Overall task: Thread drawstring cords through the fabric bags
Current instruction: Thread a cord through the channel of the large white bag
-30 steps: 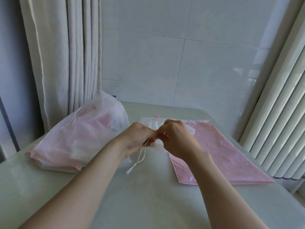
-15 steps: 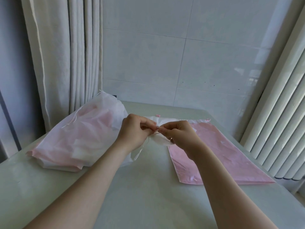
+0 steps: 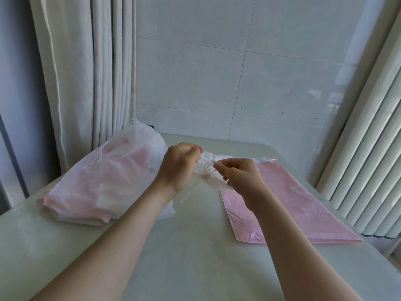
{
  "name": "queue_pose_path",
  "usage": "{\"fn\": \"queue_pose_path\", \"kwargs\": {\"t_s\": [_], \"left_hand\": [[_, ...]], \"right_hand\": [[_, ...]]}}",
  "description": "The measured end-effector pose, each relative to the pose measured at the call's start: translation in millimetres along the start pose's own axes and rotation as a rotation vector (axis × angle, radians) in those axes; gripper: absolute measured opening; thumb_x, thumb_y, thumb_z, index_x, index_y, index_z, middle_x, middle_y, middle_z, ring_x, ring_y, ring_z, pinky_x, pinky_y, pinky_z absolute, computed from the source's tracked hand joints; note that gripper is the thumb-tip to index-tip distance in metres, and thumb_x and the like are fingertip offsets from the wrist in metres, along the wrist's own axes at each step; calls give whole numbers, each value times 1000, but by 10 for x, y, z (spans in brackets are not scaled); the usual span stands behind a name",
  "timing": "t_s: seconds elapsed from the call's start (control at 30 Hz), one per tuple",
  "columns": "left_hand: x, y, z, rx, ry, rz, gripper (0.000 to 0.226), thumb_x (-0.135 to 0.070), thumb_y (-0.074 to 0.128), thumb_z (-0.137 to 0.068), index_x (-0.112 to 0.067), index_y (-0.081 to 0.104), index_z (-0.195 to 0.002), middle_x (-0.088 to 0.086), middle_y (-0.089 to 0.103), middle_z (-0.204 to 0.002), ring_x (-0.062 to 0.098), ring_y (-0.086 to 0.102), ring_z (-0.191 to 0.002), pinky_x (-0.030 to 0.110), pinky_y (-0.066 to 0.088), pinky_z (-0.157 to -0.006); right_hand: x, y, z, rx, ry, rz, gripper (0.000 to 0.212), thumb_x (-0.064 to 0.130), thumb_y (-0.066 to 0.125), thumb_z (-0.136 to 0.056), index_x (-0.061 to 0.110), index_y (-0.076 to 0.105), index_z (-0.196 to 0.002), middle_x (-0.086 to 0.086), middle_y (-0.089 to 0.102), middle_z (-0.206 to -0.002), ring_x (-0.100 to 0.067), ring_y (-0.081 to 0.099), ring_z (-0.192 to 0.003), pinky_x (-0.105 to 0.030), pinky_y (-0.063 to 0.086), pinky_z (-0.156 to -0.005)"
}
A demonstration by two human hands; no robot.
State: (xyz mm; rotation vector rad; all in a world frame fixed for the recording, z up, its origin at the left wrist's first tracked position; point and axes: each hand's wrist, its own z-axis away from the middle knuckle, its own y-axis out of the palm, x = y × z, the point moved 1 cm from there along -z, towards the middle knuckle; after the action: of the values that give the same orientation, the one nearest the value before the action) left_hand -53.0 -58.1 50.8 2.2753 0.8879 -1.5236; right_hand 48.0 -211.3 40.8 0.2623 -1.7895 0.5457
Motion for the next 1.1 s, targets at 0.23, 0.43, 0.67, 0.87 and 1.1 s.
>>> {"fn": "queue_pose_path", "kwargs": {"t_s": [0.23, 0.43, 0.67, 0.87, 1.1], "left_hand": [[-153, -46, -2, 107, -182, 669, 43, -14, 52, -104, -13, 42, -62, 17, 67, -79, 36, 71, -90, 50, 54, -101], [-169, -66, -54, -60, -221, 726, 48, -31, 54, -108, -17, 46, -63, 4, 48, -63, 21, 50, -55, 39, 57, -69], [-19, -26, -12, -73, -136, -67, 16, -26, 57, -95, -18, 44, -89, -1, 49, -73, 19, 42, -62, 32, 38, -61], [-21, -26, 37, 3, -152, -297, 9, -19, 55, -97, -16, 60, -104, -3, 51, -69, 15, 47, -65, 27, 38, -57], [34, -71, 84, 86, -302, -435, 19, -21, 59, -89, -7, 66, -100, -2, 64, -89, 17, 55, -75, 26, 43, -62]], "right_hand": [[-21, 11, -31, -69, -49, 42, 16, 22, 76, -94, 13, 81, -82, 9, 53, -57, -9, 43, -55, -25, 37, -60], [-53, 7, -61, -90, -109, 139, 19, 24, 74, -95, 17, 80, -78, 11, 40, -51, -9, 32, -49, -20, 30, -50], [-74, 81, -46, 24, -229, 298, 6, 20, 79, -89, 23, 84, -88, 7, 74, -67, -3, 53, -54, -16, 42, -58], [-115, 30, -86, -2, -267, 426, 12, 9, 76, -89, 18, 84, -90, 10, 76, -74, 3, 59, -57, -11, 41, -60], [-116, -24, -108, -122, -289, 541, 11, 8, 68, -95, 10, 78, -91, 17, 64, -71, 2, 58, -67, -5, 38, -58]]}}
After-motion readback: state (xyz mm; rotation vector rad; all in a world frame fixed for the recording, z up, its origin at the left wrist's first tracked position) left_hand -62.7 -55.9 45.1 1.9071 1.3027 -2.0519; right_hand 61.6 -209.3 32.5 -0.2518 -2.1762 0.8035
